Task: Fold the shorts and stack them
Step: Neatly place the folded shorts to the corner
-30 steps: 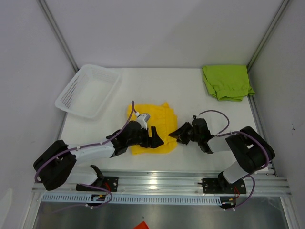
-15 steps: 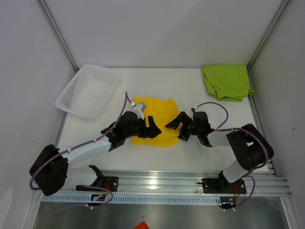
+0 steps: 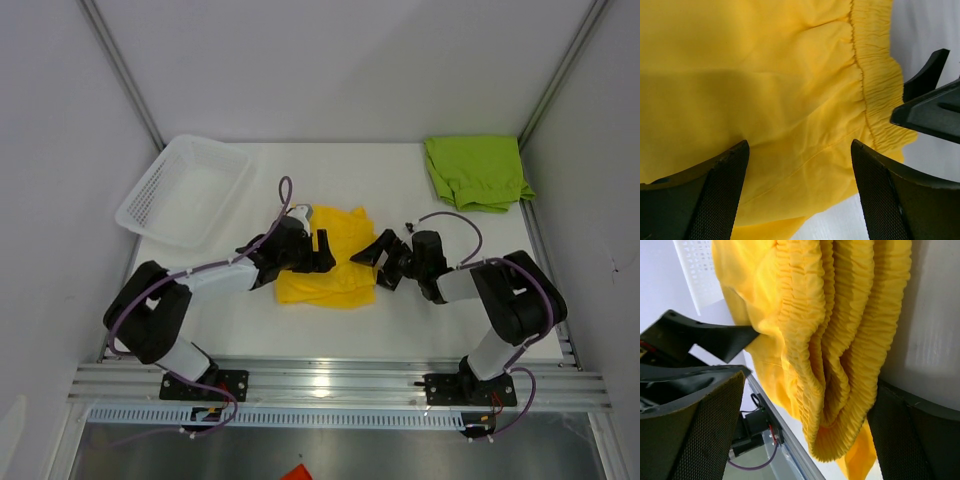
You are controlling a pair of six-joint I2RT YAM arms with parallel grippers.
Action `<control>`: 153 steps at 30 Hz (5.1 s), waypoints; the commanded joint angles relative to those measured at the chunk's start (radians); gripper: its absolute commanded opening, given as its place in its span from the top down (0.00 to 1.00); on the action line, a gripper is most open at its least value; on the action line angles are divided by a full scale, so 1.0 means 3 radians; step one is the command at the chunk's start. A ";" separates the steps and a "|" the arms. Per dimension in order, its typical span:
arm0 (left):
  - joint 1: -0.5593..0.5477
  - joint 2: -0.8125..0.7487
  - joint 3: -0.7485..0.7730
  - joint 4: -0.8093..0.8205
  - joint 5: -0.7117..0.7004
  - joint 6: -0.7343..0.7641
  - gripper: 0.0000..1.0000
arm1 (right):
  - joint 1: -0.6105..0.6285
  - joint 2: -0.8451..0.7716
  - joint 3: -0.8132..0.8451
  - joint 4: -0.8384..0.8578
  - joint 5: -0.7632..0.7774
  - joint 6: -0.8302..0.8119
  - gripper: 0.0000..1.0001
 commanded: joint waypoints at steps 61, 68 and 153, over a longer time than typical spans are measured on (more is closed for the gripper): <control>-0.0384 -0.1120 -0.0218 -0.0691 0.0053 0.0117 0.16 | -0.1060 0.2038 0.4641 -0.3656 0.0836 -0.2646 1.00; -0.0389 -0.1146 -0.0177 -0.0839 0.0068 0.0163 0.16 | -0.1136 0.2242 0.5556 -0.4069 0.0861 -0.2805 1.00; -0.0543 -0.0338 0.0748 -0.1336 0.0180 0.0347 0.17 | -0.2625 0.2683 0.6321 -0.4653 0.1178 -0.2334 0.19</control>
